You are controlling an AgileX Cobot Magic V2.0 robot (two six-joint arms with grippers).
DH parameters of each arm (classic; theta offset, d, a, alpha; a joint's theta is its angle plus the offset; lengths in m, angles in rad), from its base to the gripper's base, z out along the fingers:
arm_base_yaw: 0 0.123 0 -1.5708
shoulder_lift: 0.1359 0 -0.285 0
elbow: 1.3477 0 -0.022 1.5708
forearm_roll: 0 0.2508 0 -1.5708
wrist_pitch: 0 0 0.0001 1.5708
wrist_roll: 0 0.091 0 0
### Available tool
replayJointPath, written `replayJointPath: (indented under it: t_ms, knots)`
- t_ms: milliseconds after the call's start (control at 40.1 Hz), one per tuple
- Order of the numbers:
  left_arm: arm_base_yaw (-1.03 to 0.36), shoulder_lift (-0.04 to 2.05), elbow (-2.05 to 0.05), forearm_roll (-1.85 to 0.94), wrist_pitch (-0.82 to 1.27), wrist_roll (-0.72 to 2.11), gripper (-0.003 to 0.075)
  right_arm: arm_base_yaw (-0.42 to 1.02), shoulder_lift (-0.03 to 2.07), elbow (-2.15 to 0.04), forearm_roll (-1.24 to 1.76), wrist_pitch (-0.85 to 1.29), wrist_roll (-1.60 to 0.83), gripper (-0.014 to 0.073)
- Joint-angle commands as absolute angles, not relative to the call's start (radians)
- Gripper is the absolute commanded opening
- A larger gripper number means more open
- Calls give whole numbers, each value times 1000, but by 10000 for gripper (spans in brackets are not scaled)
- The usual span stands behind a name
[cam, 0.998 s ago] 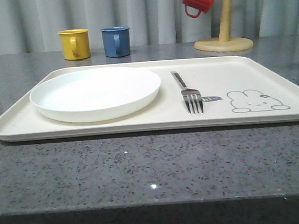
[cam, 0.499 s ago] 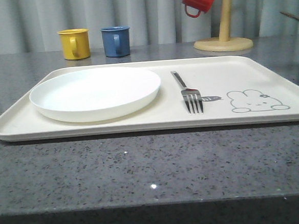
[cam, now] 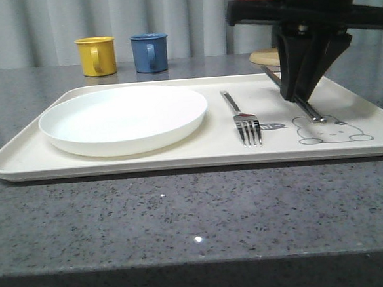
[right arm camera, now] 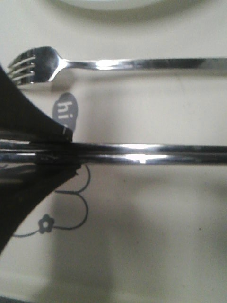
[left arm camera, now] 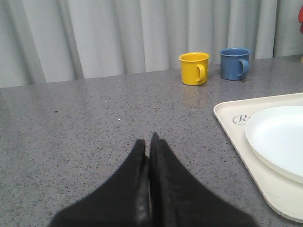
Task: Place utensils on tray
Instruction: 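Place the chopsticks on the tray beside the fork and release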
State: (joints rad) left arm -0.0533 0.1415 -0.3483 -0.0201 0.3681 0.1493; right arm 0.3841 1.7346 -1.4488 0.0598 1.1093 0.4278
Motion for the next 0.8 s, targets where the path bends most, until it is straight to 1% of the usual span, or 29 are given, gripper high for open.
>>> replayJointPath:
  t_ms: [0, 299, 374, 599, 674, 774]
  knots:
    - [-52, 153, -375, -30, 285, 143, -18, 382, 1716, -1480, 55, 1086, 445, -25]
    - [-52, 153, -375, -30, 285, 143, -18, 382, 1736, -1480, 55, 1087, 456, -19]
    - [-52, 153, -375, -30, 285, 143, -18, 382, 1736, -1480, 55, 1087, 456, 29]
    - [-52, 153, -375, -30, 285, 143, -18, 382, 1728, -1486, 54, 1092, 456, 264]
    - [-52, 153, -375, -30, 285, 143, -18, 378, 1713, -1512, 34, 1111, 456, 320]
    - [-52, 153, -375, -30, 285, 143, -18, 364, 1680, -1567, -13, 1138, 448, 351]
